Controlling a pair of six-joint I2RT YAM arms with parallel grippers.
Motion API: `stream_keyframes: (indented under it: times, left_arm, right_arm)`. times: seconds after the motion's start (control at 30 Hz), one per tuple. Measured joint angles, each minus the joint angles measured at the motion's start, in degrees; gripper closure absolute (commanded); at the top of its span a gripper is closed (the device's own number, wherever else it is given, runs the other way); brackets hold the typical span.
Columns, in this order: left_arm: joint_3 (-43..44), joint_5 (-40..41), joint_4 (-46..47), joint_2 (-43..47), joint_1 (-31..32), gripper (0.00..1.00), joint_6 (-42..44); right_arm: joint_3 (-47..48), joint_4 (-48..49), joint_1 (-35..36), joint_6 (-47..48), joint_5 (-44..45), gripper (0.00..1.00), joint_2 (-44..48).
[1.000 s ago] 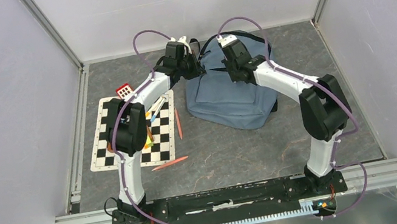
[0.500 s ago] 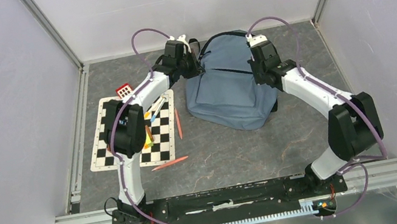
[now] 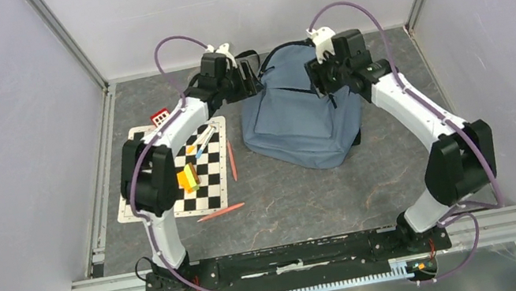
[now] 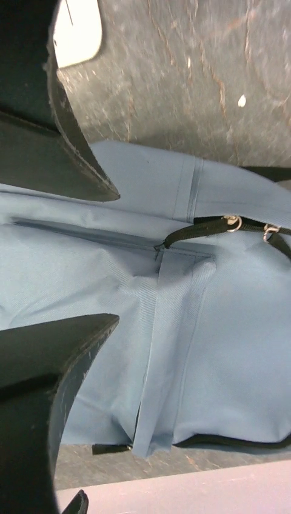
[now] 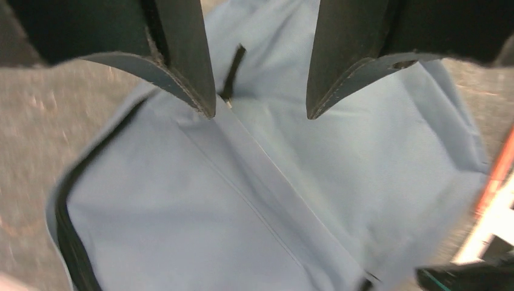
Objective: Pack the student bag
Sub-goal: Unzip the student bag at the center of the board, then adjust the stationery at the center of the board.
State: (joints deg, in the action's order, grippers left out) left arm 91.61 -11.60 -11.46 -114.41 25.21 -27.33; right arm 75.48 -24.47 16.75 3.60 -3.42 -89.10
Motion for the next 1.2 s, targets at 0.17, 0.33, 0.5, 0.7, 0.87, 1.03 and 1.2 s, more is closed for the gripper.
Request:
stream_keyframes:
  times: [0.17, 0.33, 0.5, 0.7, 0.87, 1.03, 1.2]
  left_arm:
    - [-2.5, 1.6, -0.5, 6.3, -0.3, 0.22, -0.1]
    - [-7.8, 2.6, -0.5, 12.7, -0.3, 0.20, -0.5]
    - [-13.0, 3.2, -1.0, 15.8, -0.3, 0.19, -1.8]
    - [-15.7, 4.0, -2.4, 16.2, -0.3, 0.17, -2.8]
    - [-16.6, 4.1, -2.8, 16.9, -0.3, 0.16, -3.1]
    - [-17.9, 4.7, -2.8, 18.7, -0.3, 0.14, -3.1]
    - [-19.6, 5.8, -2.8, 20.7, -0.3, 0.12, -3.1]
  right_arm:
    - [8.1, 0.7, 0.1, 2.2, -11.4, 0.36, -6.2]
    - [14.6, -1.0, 0.5, 2.9, -19.0, 0.39, -14.5]
    - [17.4, -4.1, 1.4, 4.1, -22.4, 0.41, -19.1]
    - [17.6, -6.3, 2.5, 5.3, -20.9, 0.41, -19.8]
    - [18.6, -6.5, 2.5, 6.6, -16.2, 0.37, -21.2]
    - [20.7, -6.5, 2.5, 8.2, -13.2, 0.36, -23.6]
    - [22.2, -6.5, 1.9, 8.7, -12.8, 0.37, -25.7]
